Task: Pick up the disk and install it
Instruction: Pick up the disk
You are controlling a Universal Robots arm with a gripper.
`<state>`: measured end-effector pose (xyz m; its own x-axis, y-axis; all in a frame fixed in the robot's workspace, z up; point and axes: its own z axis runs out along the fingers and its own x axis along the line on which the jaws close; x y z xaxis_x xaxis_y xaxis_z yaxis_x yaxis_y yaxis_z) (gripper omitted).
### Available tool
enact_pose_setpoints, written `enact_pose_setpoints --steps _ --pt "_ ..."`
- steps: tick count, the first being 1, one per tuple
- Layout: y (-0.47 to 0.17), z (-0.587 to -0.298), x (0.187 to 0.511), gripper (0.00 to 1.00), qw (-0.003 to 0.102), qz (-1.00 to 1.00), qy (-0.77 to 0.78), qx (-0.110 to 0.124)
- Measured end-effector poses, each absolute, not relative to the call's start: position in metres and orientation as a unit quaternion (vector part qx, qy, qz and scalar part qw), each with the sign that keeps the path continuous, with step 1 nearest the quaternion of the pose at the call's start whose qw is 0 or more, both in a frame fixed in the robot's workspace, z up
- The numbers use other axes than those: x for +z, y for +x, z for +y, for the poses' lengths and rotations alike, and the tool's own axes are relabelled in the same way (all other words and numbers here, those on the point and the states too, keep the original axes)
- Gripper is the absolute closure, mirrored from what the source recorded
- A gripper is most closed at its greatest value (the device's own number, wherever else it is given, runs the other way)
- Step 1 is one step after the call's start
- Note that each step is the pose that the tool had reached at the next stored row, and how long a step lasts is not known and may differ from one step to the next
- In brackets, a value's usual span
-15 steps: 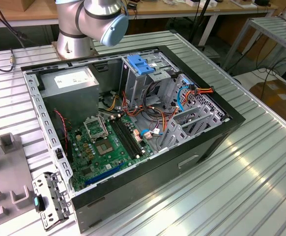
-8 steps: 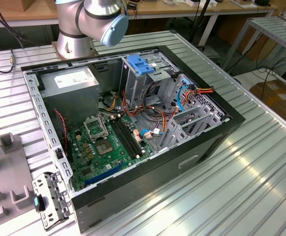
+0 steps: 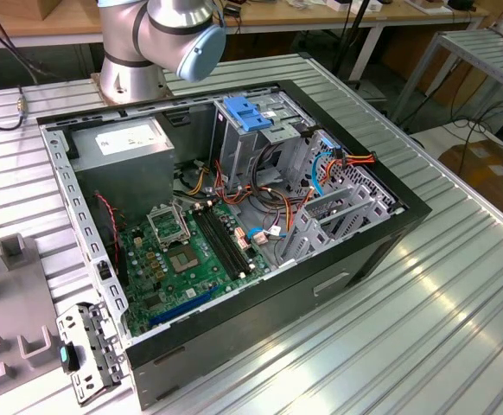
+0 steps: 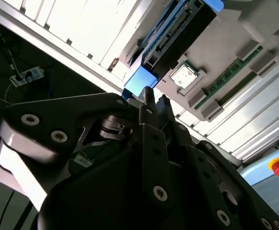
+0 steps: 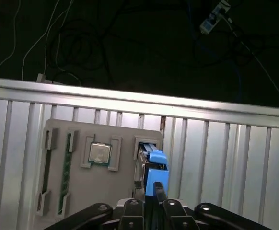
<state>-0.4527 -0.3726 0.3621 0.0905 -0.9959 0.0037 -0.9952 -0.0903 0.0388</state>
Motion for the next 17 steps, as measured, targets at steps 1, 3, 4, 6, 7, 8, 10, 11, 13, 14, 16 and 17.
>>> enact_pose_setpoints --steps 1,3,4,6,7,8,10,11,13,14,16,17 --pt "-0.453 -0.372 0.361 0.76 0.016 -0.677 0.736 -0.012" --pt "-0.453 -0.371 0.357 0.64 0.016 -0.681 0.732 -0.012" --pt "-0.453 -0.37 0.355 0.58 0.015 -0.683 0.73 -0.012" --pt "-0.453 -0.369 0.352 0.53 0.015 -0.687 0.727 -0.012" --pt "-0.453 -0.367 0.35 0.46 0.015 -0.688 0.726 -0.012" --pt "-0.453 -0.365 0.347 0.46 0.015 -0.688 0.725 -0.012" --pt "-0.456 -0.365 0.342 0.46 0.016 -0.689 0.724 -0.012" --pt "-0.457 -0.365 0.341 0.46 0.015 -0.689 0.724 -0.012" --pt "-0.46 -0.365 0.337 0.46 0.014 -0.689 0.724 -0.01" --pt "-0.461 -0.365 0.336 0.46 0.012 -0.689 0.724 -0.009" --pt "-0.461 -0.366 0.334 0.46 0.008 -0.69 0.724 -0.004" --pt "-0.461 -0.366 0.333 0.46 0.006 -0.69 0.724 -0.002"
